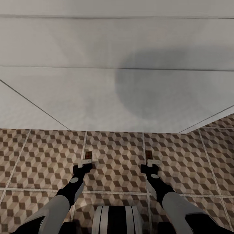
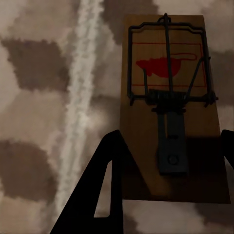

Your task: Take the four mousetraps from the cabinet in the bathroom and place them on the bathroom floor. Make sure all four end up on the same floor surface, and ensure that at least two of them are either under or directly next to the same bathroom sink.

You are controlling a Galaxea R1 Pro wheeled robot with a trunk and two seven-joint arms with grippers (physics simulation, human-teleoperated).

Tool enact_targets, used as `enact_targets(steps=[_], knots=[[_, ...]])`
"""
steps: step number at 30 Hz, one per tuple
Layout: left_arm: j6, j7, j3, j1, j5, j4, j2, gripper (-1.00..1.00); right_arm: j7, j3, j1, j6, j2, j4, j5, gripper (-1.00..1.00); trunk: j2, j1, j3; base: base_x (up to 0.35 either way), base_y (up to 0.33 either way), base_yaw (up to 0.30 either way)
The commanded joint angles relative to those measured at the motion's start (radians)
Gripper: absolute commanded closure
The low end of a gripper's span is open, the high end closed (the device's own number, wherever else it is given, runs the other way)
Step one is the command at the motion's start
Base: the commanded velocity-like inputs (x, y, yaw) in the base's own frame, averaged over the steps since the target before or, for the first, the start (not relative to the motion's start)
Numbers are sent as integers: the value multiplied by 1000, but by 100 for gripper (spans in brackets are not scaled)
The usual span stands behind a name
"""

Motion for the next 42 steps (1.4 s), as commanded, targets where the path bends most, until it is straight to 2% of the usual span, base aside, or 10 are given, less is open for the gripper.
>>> enact_targets(steps=[1,6,18,25,32,36,42], knots=[[8,6,7,0,-11,4,-1,100,-5,14,0,-2,0,3,-17,100,0,0,-1,0,0,0],[-32,6,8,0,-11,6,-2,100,-1,14,0,-3,0,3,-17,100,0,0,-1,0,0,0],[-37,7,2,0,-16,7,-3,100,-1,14,0,-4,0,4,-17,100,0,0,-1,0,0,0],[-60,57,-3,0,-20,6,-1,100,-1,13,0,-16,1,3,-16,100,0,0,-1,0,0,0],[-71,65,-3,0,-21,13,0,100,-1,13,-19,-35,0,2,-17,100,0,0,-1,0,0,0],[-67,53,-3,0,-20,15,5,100,-2,13,-56,-31,0,6,-18,100,0,0,-1,0,0,0],[-49,-11,-2,0,-20,4,12,100,-2,14,-76,-28,0,9,-19,100,0,0,-1,0,0,0]])
